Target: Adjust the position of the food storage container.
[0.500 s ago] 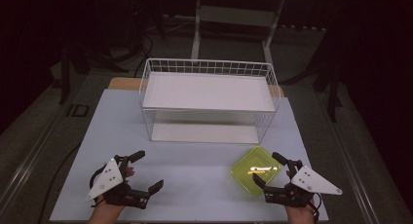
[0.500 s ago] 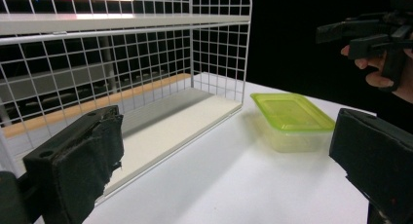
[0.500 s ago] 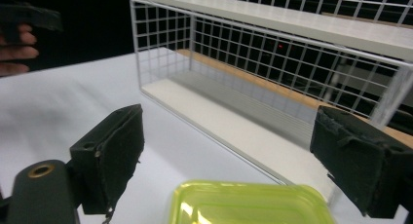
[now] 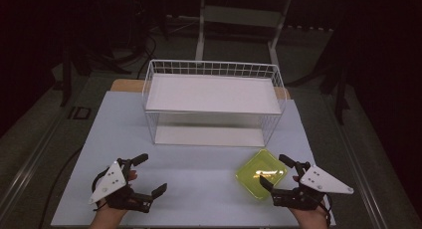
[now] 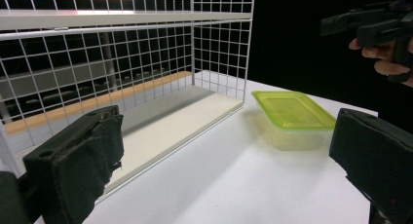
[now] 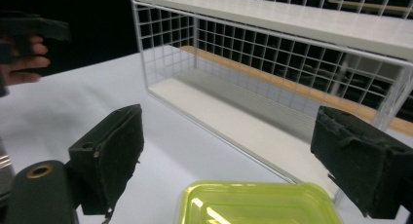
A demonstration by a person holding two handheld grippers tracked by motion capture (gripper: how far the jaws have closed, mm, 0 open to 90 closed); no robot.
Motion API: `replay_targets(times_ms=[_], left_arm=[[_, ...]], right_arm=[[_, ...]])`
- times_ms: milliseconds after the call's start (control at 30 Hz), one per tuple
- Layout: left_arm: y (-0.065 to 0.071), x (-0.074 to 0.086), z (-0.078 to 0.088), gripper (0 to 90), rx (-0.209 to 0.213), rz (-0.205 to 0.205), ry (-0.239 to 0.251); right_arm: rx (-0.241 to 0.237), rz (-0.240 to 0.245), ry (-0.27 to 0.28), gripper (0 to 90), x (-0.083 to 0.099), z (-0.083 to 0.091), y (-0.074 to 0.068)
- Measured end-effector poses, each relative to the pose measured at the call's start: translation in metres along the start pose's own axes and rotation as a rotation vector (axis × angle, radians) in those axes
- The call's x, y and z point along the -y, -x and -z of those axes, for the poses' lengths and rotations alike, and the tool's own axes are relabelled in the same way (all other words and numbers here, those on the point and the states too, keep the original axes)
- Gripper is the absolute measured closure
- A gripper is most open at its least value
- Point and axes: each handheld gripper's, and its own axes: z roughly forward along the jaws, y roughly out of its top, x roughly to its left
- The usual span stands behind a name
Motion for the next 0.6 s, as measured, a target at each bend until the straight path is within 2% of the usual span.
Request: replay_targets(times_ms=[133,200,333,400,433,500,600], left_arm=[[0.002,0.0,-0.002,0.0,0.01,-0.007,-0.008],[0.002,0.001,-0.003,0.0,0.011,-0.01,-0.012],[0.004,0.001,-0.005,0.0,0.019,-0.013,-0.014],[0.005,0.001,-0.006,0.0,0.019,-0.016,-0.019],[0.005,0.001,-0.006,0.0,0.019,-0.016,-0.019],[0.006,0.001,-0.007,0.0,0.024,-0.021,-0.022],[0.007,0.001,-0.008,0.0,0.027,-0.027,-0.027]], right_arm=[[-0.025,0.023,-0.033,17.5,0.001,0.004,-0.001],[-0.043,0.026,-0.057,27.8,0.004,0.006,0.0],[-0.056,0.016,-0.119,38.1,0.014,0.009,0.003],[-0.06,0.008,-0.139,44.8,0.019,0.011,0.005],[-0.06,0.008,-0.139,44.8,0.019,0.011,0.005],[-0.07,-0.019,-0.166,52.8,0.026,0.014,0.008],[-0.063,-0.015,-0.204,60.5,0.034,0.015,0.009]])
